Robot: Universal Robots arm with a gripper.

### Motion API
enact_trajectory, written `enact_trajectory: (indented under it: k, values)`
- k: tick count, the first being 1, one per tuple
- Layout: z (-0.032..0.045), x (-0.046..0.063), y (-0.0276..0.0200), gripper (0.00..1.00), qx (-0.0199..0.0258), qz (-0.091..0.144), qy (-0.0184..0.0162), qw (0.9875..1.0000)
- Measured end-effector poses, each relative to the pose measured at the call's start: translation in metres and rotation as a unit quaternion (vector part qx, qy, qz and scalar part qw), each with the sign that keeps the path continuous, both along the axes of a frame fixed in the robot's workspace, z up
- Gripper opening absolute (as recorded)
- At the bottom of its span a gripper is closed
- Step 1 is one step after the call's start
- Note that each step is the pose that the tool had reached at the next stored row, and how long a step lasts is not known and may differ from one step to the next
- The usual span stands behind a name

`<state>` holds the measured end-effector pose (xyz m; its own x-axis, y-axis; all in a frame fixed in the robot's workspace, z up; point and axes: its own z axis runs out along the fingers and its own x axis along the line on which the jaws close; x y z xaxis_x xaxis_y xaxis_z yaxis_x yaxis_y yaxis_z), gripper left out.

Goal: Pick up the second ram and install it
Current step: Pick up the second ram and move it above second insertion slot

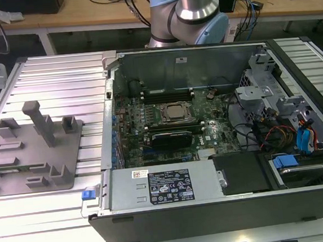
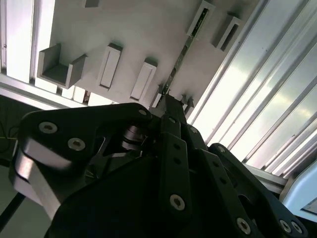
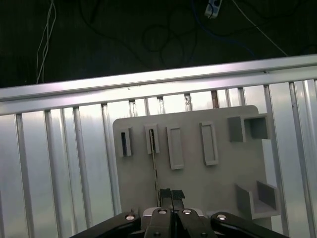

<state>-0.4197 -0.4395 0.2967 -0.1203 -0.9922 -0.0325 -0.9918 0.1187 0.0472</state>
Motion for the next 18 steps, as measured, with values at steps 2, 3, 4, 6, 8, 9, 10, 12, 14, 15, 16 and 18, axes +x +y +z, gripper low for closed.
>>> enact_trajectory:
  k: [2, 3, 4, 6, 8, 9, 10, 12, 14, 15, 16, 18]
  values:
    - [-0.0005, 0.000, 0.0000, 0.08, -0.0001, 0.000, 0.0000, 1.0000]
    - [-0.0013, 0.000, 0.0000, 0.08, -0.0001, 0.000, -0.0002, 1.0000]
    - [-0.0019, 0.000, -0.0001, 0.08, -0.0001, 0.000, -0.0008, 1.0000]
    - [-0.0067, 0.000, -0.0001, 0.08, -0.0007, 0.003, -0.0029, 1.0000]
    - [-0.0105, 0.000, 0.0000, 0.08, -0.0030, 0.004, -0.0029, 1.0000]
    - [-0.0115, 0.000, 0.0000, 0.08, -0.0034, 0.004, -0.0029, 1.0000]
    - [-0.0132, 0.000, 0.0000, 0.08, -0.0039, 0.005, -0.0028, 1.0000]
    - [-0.0194, 0.000, 0.0000, 0.08, -0.0055, 0.013, -0.0029, 0.9999]
    - [-0.0243, 0.000, -0.0002, 0.08, -0.0061, 0.019, -0.0029, 0.9998]
    - [-0.0266, 0.000, -0.0006, 0.08, -0.0061, 0.022, -0.0030, 0.9997]
    - [-0.0284, 0.000, -0.0009, 0.08, -0.0062, 0.025, -0.0030, 0.9997]
    - [-0.0334, 0.000, -0.0015, 0.08, -0.0062, 0.032, -0.0030, 0.9995]
